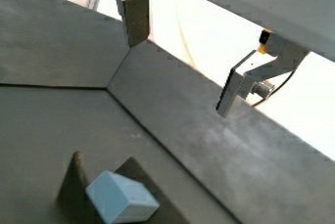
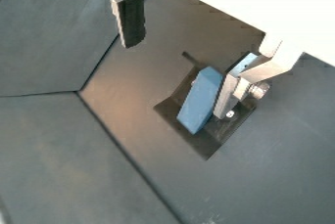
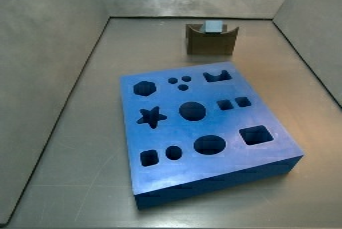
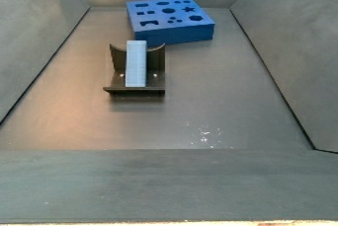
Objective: Pick up the rectangle object. Move up. Place the rectangle object on the fixture. Regrasp the rectangle object. Move to above the board. Insert the rectangle object.
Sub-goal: Regrasp the rectangle object.
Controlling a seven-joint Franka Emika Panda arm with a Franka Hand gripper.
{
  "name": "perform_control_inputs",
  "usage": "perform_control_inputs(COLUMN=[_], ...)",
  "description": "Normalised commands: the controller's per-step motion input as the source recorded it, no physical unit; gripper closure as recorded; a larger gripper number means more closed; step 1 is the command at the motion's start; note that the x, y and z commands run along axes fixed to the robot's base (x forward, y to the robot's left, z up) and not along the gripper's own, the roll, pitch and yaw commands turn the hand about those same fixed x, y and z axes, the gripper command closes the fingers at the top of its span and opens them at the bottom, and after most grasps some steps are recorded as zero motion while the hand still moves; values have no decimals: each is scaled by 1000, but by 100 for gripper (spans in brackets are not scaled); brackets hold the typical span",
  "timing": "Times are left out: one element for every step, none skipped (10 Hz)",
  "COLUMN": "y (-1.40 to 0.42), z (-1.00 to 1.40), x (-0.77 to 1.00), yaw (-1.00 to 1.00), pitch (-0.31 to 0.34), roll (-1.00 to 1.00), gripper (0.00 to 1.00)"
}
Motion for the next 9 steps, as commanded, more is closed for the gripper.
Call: perform_control_inputs(y=[-38,-37,-44,-43,-42,-40,73,73,67], z=[-15,-13,-19,-18,-15,-13,-1000,-1000,-1000], x=[64,66,84,89,91,88,34,32,48], yaw=[50,60,110,98,128,152,112,120,144], pitch=[111,138,213,236,233,217,153,130,41], roll=[1000,1000,1000,901,624,467,193,156,117], gripper=[0,0,0,0,0,0,0,0,0])
